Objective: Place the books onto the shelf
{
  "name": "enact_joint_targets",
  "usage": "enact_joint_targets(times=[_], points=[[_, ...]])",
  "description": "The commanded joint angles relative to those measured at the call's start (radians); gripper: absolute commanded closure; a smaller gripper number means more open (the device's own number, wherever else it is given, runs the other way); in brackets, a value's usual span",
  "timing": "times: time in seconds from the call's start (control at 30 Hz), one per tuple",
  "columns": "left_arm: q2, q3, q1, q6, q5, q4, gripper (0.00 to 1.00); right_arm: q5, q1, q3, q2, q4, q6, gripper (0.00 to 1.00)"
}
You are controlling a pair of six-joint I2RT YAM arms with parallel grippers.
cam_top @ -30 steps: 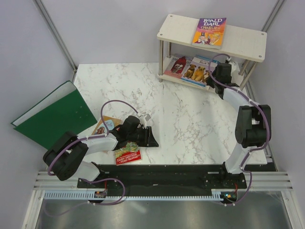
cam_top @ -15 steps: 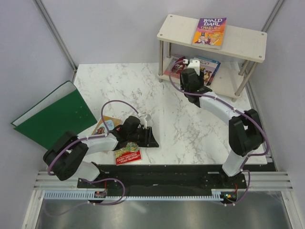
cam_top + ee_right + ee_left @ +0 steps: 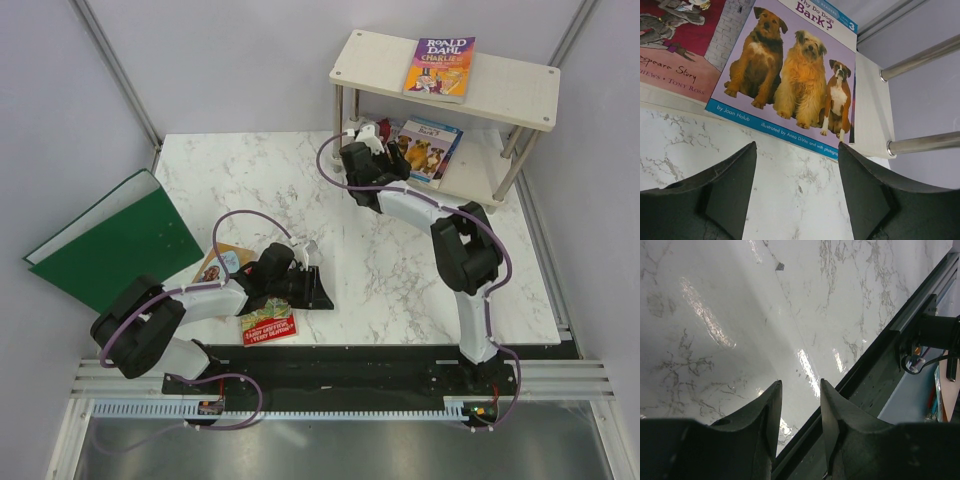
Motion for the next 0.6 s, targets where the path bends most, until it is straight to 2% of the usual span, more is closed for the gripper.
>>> enact_joint_targets(times=[0.0, 0.4, 0.57], points=[[0.007, 0.03, -0.006, -0.01, 0.01, 0.036, 0.57, 0.053, 0.013, 0.083, 0.025, 0.002, -0.068, 0.27], [0.016, 0.035, -0.006, -0.01, 0.012, 0.033, 0.57, -0.013, 0.041, 0.206, 0.119, -0.003, -0.068, 0.28], [0.011, 0.036, -0.006, -0.008, 0.012, 0.03, 0.57, -0.025, 0.041, 0.279, 0.175, -0.01, -0.056, 0.39]])
